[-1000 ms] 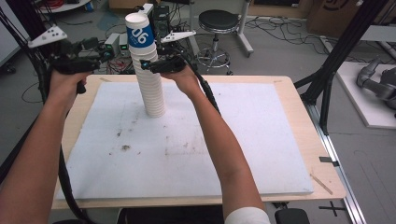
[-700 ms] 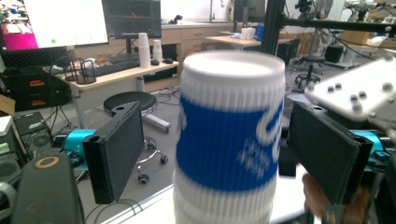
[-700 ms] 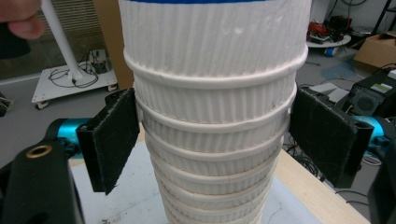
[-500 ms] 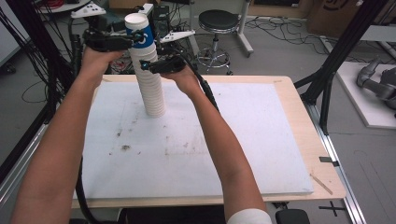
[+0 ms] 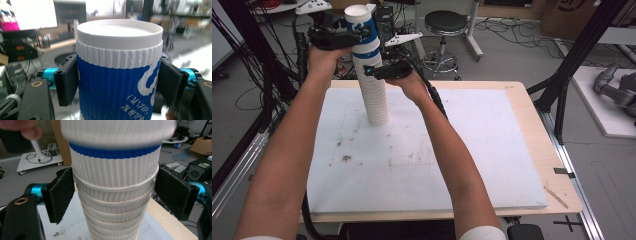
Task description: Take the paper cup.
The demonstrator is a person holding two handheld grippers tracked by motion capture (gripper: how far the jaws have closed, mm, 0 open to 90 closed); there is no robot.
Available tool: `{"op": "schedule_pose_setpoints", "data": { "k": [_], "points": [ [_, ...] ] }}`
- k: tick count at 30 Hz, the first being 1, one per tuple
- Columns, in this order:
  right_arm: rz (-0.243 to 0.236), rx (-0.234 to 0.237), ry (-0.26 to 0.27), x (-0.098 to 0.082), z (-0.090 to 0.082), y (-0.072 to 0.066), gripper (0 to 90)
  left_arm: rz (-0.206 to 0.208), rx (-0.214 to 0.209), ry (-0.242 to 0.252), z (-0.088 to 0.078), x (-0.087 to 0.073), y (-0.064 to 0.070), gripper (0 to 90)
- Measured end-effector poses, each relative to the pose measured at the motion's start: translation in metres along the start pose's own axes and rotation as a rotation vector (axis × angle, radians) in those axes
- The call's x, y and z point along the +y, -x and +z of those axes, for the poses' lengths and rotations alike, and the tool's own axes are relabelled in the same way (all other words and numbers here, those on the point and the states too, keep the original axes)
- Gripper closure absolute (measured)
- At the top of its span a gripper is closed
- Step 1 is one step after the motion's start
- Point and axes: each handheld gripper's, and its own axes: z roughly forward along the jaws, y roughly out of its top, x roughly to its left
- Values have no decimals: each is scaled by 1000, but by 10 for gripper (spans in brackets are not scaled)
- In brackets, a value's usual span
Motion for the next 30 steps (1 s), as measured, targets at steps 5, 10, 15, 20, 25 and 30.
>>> {"op": "schedule_pose_setpoints", "data": {
  "k": [5, 10, 15, 20, 25, 30],
  "points": [
    [9, -5, 8, -2, -1, -1, 170, 9, -4, 87, -14, 30, 6, 274],
    [9, -32, -1, -13, -13, 1, 170, 29, -14, 128, -30, 50, 13, 276],
    [22, -29, -21, -21, -33, 7, 170, 19, -50, 104, -43, 49, 20, 277],
    [17, -28, -44, -41, -77, 13, 170, 10, -101, 99, -59, 32, 32, 278],
    [7, -54, -116, -73, -126, 11, 170, 11, -152, 89, -73, 8, 53, 279],
    [16, -75, -116, -95, -154, 9, 170, 14, -180, 66, -71, -17, 68, 279]
  ]
}}
